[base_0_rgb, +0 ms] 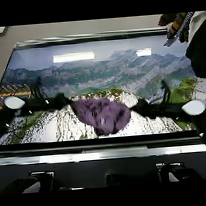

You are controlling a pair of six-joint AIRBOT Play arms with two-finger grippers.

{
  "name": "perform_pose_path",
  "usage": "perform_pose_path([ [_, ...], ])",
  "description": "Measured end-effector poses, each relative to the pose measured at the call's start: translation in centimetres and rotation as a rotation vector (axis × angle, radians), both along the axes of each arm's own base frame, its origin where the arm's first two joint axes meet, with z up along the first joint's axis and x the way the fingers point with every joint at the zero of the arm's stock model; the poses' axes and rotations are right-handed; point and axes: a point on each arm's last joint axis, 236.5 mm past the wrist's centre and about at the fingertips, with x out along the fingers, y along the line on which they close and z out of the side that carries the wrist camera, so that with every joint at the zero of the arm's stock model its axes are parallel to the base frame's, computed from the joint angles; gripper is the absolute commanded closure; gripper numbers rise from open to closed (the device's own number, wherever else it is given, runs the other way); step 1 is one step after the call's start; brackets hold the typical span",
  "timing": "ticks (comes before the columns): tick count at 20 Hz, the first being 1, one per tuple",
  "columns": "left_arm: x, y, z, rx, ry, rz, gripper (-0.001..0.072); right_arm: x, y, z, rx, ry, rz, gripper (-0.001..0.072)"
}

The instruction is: Fold the clothes and pants, and hang the long-sleeved shirts on hangers.

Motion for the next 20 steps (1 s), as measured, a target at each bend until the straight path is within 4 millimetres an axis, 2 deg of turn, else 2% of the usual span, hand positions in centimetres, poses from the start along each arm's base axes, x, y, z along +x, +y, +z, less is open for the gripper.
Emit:
perform_pose_path([
  [2, 3.3, 1.2, 8.9, 0.028, -0.205, 0.044, 0.0685, 3.4, -1.1, 8.2, -0.045, -0.214, -0.043, 0.067],
  [4, 4.5, 3.1, 17.9, 0.063, -0.392, 0.108, 0.0684, 5.2, -2.9, 17.2, -0.113, -0.428, -0.112, 0.0669],
  [5, 4.5, 4.1, 22.0, 0.079, -0.472, 0.145, 0.0684, 5.4, -4.0, 21.5, -0.152, -0.527, -0.151, 0.0669],
  [7, 3.0, 6.3, 29.3, 0.111, -0.618, 0.22, 0.0683, 4.5, -6.4, 29.8, -0.23, -0.718, -0.24, 0.0669],
  [8, 1.7, 7.2, 32.6, 0.121, -0.687, 0.256, 0.0683, 3.3, -7.4, 33.8, -0.259, -0.808, -0.28, 0.0669],
  [10, -1.3, 8.7, 37.4, 0.134, -0.799, 0.307, 0.0683, 0.2, -9.0, 39.9, -0.309, -0.956, -0.34, 0.0669],
  [11, -3.2, 9.3, 39.4, 0.135, -0.846, 0.329, 0.0683, -1.6, -9.6, 42.3, -0.33, -1.015, -0.362, 0.0669],
  [13, -6.6, 10.3, 42.1, 0.152, -0.921, 0.359, 0.0683, -5.2, -10.5, 45.3, -0.366, -1.103, -0.389, 0.0669],
  [16, -10.8, 11.7, 44.2, 0.175, -0.979, 0.405, 0.0682, -9.7, -11.4, 47.6, -0.4, -1.183, -0.423, 0.0669],
  [18, -12.6, 12.5, 44.9, 0.183, -0.995, 0.436, 0.0683, -11.4, -11.8, 48.4, -0.409, -1.214, -0.444, 0.0669],
  [20, -12.7, 12.9, 44.7, 0.183, -0.979, 0.455, 0.0683, -11.1, -12.1, 48.4, -0.396, -1.198, -0.462, 0.0669],
])
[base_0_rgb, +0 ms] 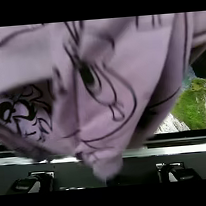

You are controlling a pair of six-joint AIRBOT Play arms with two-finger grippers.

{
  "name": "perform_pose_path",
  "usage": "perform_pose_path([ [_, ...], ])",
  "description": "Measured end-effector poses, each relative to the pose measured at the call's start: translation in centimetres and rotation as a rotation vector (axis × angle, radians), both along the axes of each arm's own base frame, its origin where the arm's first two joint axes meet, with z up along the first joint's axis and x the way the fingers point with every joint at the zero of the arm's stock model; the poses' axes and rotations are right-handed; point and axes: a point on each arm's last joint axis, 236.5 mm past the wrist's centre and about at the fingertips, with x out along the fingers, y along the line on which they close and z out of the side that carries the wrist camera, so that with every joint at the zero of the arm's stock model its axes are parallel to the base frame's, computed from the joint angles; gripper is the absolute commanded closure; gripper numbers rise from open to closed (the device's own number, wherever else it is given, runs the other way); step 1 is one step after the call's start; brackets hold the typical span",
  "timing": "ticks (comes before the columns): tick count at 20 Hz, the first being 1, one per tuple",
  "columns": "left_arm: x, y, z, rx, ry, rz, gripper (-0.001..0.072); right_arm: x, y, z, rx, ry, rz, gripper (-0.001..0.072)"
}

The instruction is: Fold the clothes and pants, and hang the long-sleeved shirts on hangers.

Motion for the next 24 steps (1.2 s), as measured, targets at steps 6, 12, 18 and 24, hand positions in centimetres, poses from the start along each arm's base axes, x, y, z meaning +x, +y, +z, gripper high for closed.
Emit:
perform_pose_path([
  [6, 9.8, -1.7, -8.9, -0.028, 0.279, -0.037, 0.0682, 12.5, 0.4, -7.1, 0.046, 0.298, -0.005, 0.0669],
  [12, 22.0, -5.5, -27.8, 0.03, 0.716, -0.108, 0.0681, 28.3, 1.1, -26.6, 0.016, 0.829, -0.015, 0.0666],
  [18, 26.4, -9.1, -42.2, 0.026, 0.982, -0.164, 0.0681, 34.9, 1.5, -42.4, 0.003, 1.14, -0.019, 0.0654],
  [24, 27.9, -9.5, -45.0, -0.026, 1.008, -0.163, 0.0419, 36.2, 0.7, -44.8, -0.038, 1.151, -0.036, 0.0186],
])
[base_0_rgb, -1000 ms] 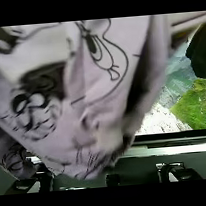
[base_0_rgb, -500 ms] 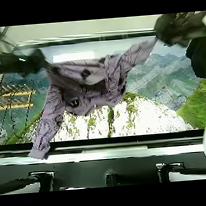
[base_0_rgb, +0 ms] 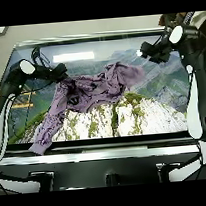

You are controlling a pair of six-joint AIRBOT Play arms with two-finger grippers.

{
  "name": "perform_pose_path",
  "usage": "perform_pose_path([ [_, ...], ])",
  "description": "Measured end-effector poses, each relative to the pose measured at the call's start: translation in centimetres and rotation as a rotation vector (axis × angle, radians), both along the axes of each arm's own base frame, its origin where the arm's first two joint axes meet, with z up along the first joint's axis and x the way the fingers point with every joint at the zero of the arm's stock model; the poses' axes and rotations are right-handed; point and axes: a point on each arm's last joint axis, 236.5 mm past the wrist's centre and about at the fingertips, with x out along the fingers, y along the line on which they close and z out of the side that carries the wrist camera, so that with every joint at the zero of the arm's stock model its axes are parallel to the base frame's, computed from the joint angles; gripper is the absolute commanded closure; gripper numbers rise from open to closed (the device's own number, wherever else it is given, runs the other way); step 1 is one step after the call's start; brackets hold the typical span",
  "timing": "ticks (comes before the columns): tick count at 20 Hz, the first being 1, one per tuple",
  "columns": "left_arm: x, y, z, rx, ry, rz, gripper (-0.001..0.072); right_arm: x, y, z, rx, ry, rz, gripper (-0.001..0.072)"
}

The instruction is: Fold the clothes and pants, and hang the long-sleeved shirts on hangers.

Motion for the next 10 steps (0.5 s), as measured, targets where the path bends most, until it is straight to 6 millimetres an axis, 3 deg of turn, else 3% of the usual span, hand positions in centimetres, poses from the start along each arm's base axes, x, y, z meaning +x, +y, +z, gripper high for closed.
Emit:
perform_pose_path([
  [1, -0.1, 0.7, 0.0, -0.003, 0.012, 0.01, 0.0089, -0.4, -0.8, 0.0, -0.027, 0.01, 0.01, 0.0185],
  [2, -0.3, 1.6, 0.0, -0.002, 0.027, 0.021, -0.0013, -1.0, -2.1, 0.1, -0.064, 0.023, 0.017, 0.0185],
  [5, -1.5, 5.1, 1.1, 0.01, 0.06, 0.05, -0.0013, -3.9, -7.5, -0.3, -0.118, 0.118, 0.002, 0.0187],
  [7, -3.3, 7.4, 1.2, 0.037, 0.091, 0.061, -0.0013, -6.3, -9.5, -1.7, -0.066, 0.205, -0.012, 0.0185],
  [10, -7.4, 9.1, -0.1, 0.051, 0.157, 0.091, -0.0013, -10.1, -7.6, -5.5, 0.094, 0.327, 0.038, 0.0166],
])
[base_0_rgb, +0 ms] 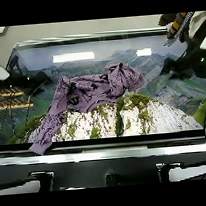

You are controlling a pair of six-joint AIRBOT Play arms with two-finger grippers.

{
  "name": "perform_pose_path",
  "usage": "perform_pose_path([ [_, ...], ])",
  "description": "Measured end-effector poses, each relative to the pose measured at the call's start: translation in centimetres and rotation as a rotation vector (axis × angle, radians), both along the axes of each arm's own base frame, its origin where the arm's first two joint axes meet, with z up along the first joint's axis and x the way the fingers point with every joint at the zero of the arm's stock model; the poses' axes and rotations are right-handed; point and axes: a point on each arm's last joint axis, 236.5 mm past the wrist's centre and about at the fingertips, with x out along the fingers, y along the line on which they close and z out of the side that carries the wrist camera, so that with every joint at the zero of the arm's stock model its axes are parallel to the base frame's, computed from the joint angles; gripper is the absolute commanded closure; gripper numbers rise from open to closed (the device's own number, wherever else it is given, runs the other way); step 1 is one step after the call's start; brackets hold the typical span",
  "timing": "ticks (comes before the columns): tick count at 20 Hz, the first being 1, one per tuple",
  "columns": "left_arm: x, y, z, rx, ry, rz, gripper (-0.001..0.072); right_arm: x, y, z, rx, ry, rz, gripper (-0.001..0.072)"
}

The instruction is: Fold the clothes and pants, and hang the long-sleeved shirts on hangers.

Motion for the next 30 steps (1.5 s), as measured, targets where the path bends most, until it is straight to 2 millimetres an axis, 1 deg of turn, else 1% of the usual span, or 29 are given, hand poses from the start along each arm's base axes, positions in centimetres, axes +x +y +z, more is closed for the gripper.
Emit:
perform_pose_path([
  [2, -2.6, -0.2, -1.3, -0.024, 0.033, 0.033, -0.0013, -1.8, 2.9, -3.1, 0.095, 0.058, 0.024, 0.0166],
  [3, -3.6, -0.6, -2.0, -0.044, 0.047, 0.048, -0.0013, -2.4, 4.8, -4.6, 0.138, 0.076, 0.039, 0.0166],
  [6, -6.0, -2.3, -3.9, -0.108, 0.081, 0.072, -0.0013, -3.2, 9.7, -8.3, 0.2, 0.089, 0.062, 0.0166],
  [9, -6.6, -3.5, -4.6, -0.138, 0.079, 0.079, -0.0013, -3.2, 14.2, -10.9, 0.254, 0.091, 0.07, 0.0167],
  [11, -6.5, -3.9, -4.8, -0.149, 0.066, 0.088, -0.0013, -2.9, 16.5, -12.0, 0.28, 0.084, 0.069, 0.0168],
  [13, -6.4, -4.1, -4.8, -0.157, 0.057, 0.093, -0.0013, -2.6, 18.2, -12.8, 0.297, 0.072, 0.067, 0.0168],
  [16, -6.3, -4.3, -4.7, -0.168, 0.051, 0.098, -0.0013, -2.2, 20.0, -13.6, 0.316, 0.059, 0.056, 0.0168],
  [20, -6.2, -4.4, -4.7, -0.174, 0.047, 0.102, -0.0013, -1.1, 21.5, -14.1, 0.366, 0.045, 0.002, 0.0176],
  [23, -6.2, -4.5, -4.7, -0.175, 0.046, 0.103, -0.0013, -0.8, 22.4, -14.6, 0.412, 0.06, -0.038, 0.02],
  [24, -6.2, -4.5, -4.8, -0.177, 0.048, 0.104, -0.0013, -0.7, 22.7, -14.7, 0.426, 0.064, -0.048, 0.0273],
  [25, -6.2, -4.6, -4.9, -0.181, 0.052, 0.105, -0.0013, -0.7, 23.1, -14.9, 0.434, 0.071, -0.051, 0.0383],
  [26, -6.2, -4.7, -5.1, -0.185, 0.059, 0.106, -0.0013, -0.9, 23.4, -15.2, 0.434, 0.076, -0.05, 0.0571],
  [27, -6.2, -5.0, -5.4, -0.189, 0.068, 0.103, -0.0013, -1.0, 23.7, -15.4, 0.435, 0.082, -0.046, 0.0668],
  [28, -6.3, -5.3, -5.7, -0.194, 0.079, 0.1, -0.0013, -1.0, 24.0, -15.4, 0.442, 0.082, -0.05, 0.067],
  [30, -6.5, -6.4, -6.9, -0.204, 0.114, 0.087, -0.0013, -0.9, 24.1, -15.2, 0.436, 0.071, -0.045, 0.067],
])
